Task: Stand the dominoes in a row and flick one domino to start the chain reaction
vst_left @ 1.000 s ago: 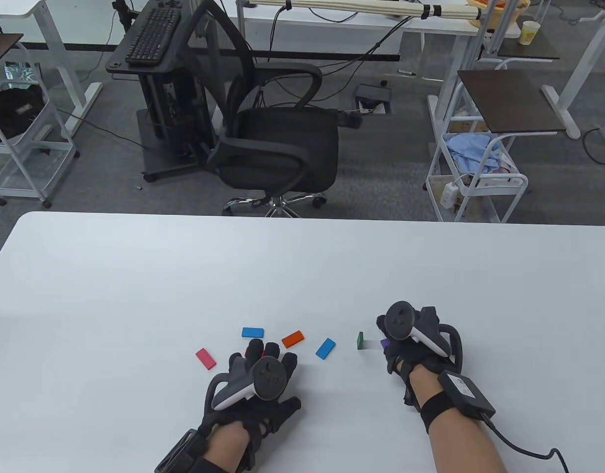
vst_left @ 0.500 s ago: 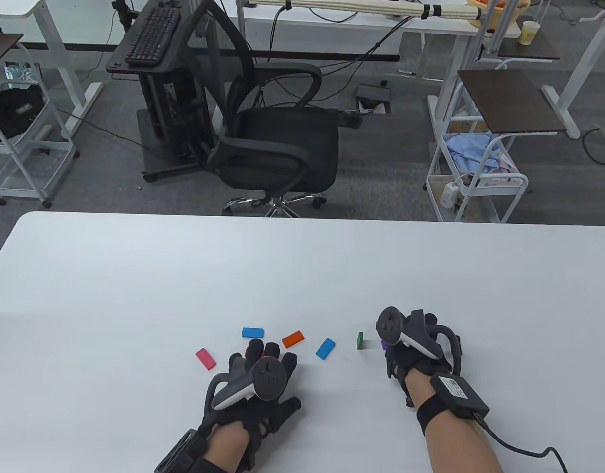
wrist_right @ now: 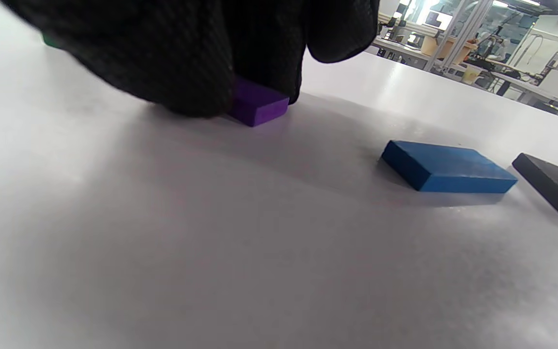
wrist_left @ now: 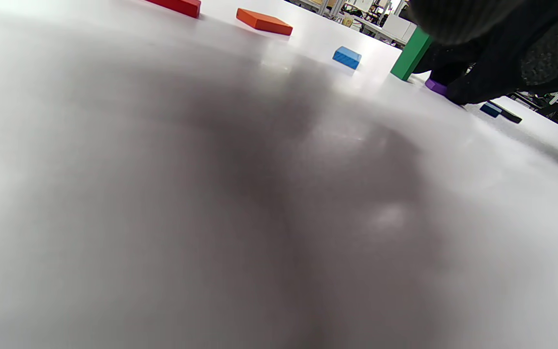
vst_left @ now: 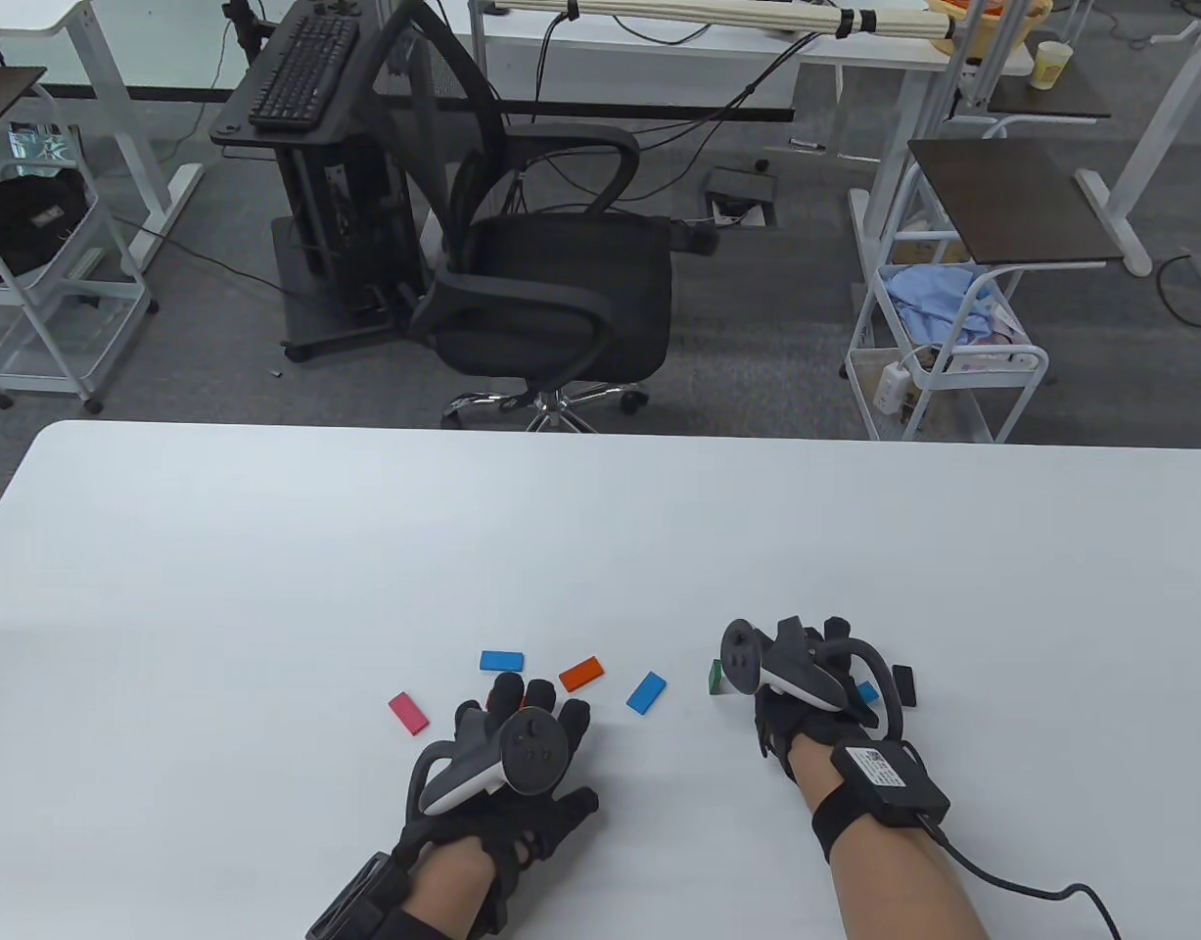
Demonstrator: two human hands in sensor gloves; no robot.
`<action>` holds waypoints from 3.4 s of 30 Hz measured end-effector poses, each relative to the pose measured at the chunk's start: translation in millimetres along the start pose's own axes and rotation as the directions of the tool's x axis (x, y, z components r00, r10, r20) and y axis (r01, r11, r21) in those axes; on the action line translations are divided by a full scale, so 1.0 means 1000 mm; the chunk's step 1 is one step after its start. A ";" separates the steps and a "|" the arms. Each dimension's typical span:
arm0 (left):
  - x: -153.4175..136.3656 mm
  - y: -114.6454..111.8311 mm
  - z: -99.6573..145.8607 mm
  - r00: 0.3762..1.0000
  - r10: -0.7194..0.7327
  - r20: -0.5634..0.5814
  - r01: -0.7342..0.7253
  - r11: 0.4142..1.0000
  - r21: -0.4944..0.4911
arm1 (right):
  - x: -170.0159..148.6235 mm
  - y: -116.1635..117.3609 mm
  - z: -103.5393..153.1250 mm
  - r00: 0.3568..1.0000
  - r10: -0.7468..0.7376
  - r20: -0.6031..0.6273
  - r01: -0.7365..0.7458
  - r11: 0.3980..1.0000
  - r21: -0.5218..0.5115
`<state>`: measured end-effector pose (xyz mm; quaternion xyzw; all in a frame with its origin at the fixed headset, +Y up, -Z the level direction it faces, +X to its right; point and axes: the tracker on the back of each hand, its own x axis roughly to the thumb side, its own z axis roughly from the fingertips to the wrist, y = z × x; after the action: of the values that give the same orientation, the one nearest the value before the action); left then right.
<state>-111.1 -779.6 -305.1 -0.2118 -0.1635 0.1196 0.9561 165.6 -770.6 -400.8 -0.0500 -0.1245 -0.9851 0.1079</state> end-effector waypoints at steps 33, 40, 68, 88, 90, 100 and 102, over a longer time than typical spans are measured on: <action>0.001 0.000 0.000 1.000 0.003 0.013 -0.004 1.000 0.010 | -0.032 -0.015 0.017 0.904 -0.428 -0.012 0.423 0.897 -0.130; 0.001 0.000 0.000 1.000 0.009 0.012 -0.009 1.000 0.008 | -0.028 -0.016 0.013 0.844 -0.536 0.007 0.531 0.834 -0.149; 0.001 0.001 0.000 1.000 0.009 0.007 -0.009 1.000 0.003 | -0.020 0.000 0.005 0.829 -0.558 -0.027 0.556 0.829 -0.061; 0.002 0.001 0.000 1.000 0.001 0.009 -0.001 1.000 0.004 | -0.058 -0.018 0.017 0.835 -0.547 -0.047 0.544 0.836 -0.070; 0.002 0.001 0.000 1.000 0.003 0.009 -0.003 1.000 0.004 | -0.068 -0.020 0.018 0.843 -0.535 -0.057 0.531 0.844 -0.070; 0.004 0.001 0.000 1.000 -0.007 0.012 0.007 1.000 0.002 | -0.109 -0.019 0.021 0.878 -0.460 -0.132 0.456 0.888 -0.061; 0.004 0.001 0.000 1.000 -0.007 0.012 0.007 1.000 0.001 | -0.112 -0.015 0.021 0.879 -0.456 -0.137 0.454 0.890 -0.047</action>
<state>-107.8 -777.7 -304.5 -0.2102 -0.1698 0.1176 0.9556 272.9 -729.0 -398.3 0.0510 -0.1181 -0.9846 -0.1181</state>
